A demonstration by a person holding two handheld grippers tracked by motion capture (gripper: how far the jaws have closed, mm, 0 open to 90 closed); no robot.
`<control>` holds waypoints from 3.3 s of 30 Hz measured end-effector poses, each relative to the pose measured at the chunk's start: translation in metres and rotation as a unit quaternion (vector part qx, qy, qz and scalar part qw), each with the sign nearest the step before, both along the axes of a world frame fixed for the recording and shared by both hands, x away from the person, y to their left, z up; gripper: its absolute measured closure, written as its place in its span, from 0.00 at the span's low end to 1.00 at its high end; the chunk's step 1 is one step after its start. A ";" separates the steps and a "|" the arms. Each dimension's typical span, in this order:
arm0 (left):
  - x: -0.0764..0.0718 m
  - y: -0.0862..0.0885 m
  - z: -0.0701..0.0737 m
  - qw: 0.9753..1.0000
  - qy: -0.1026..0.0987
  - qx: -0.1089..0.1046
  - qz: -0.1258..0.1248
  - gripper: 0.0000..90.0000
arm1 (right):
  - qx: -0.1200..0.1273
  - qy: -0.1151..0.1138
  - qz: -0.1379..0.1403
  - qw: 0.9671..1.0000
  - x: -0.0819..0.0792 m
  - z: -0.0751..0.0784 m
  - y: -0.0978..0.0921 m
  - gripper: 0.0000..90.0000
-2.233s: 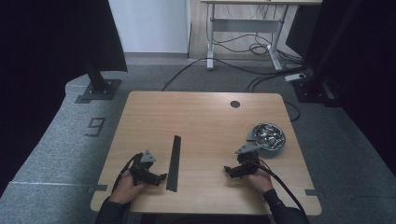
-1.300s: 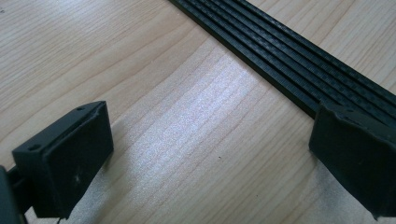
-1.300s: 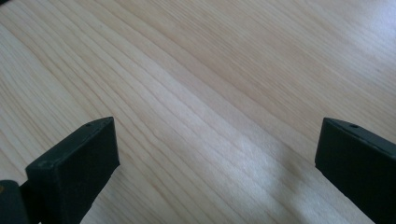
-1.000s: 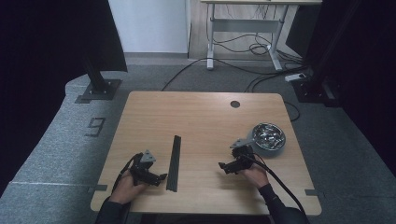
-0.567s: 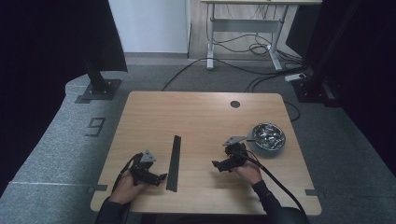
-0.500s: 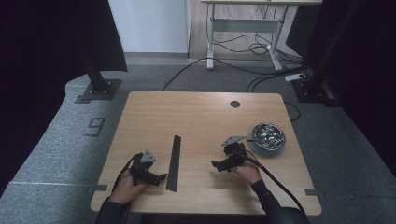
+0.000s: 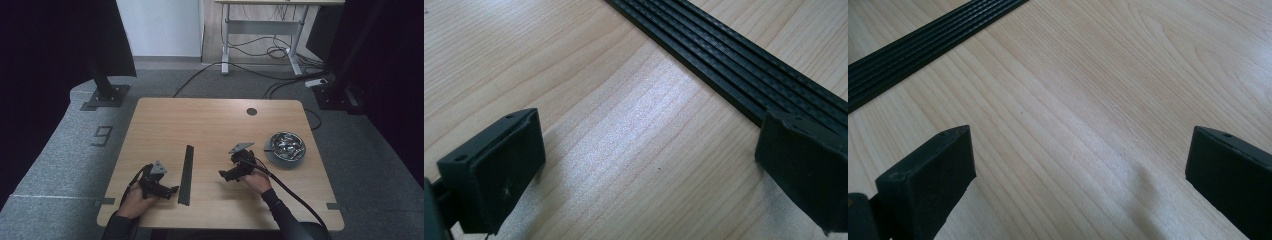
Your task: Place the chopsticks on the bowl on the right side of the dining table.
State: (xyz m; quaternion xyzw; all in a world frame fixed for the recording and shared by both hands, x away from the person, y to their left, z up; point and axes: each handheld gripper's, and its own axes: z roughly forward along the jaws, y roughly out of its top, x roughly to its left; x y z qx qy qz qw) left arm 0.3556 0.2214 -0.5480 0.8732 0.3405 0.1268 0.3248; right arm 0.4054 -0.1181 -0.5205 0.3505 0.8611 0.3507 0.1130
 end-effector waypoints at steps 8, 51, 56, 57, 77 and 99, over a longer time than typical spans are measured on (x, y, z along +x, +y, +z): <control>0.000 0.000 0.000 1.000 0.000 0.000 0.000 0.00 | -0.002 0.004 0.009 1.000 0.006 0.002 0.016 0.00; 0.000 0.000 0.000 1.000 0.000 -0.001 0.001 0.00 | -0.019 0.015 0.039 0.999 0.028 -0.013 0.107 0.00; 0.000 0.000 0.000 1.000 0.000 -0.001 0.000 0.00 | -0.019 0.010 0.032 0.999 0.029 -0.015 0.113 0.01; 0.000 0.000 0.000 1.000 0.000 -0.001 0.000 0.00 | -0.017 0.008 0.033 0.999 0.030 -0.015 0.114 0.01; 0.000 0.000 0.000 1.000 0.000 0.000 0.000 0.00 | -0.012 0.017 0.020 1.000 0.035 -0.024 0.116 0.02; 0.000 0.000 0.000 1.000 0.000 -0.001 0.000 0.00 | -0.035 0.001 0.033 0.999 0.026 -0.027 0.105 0.00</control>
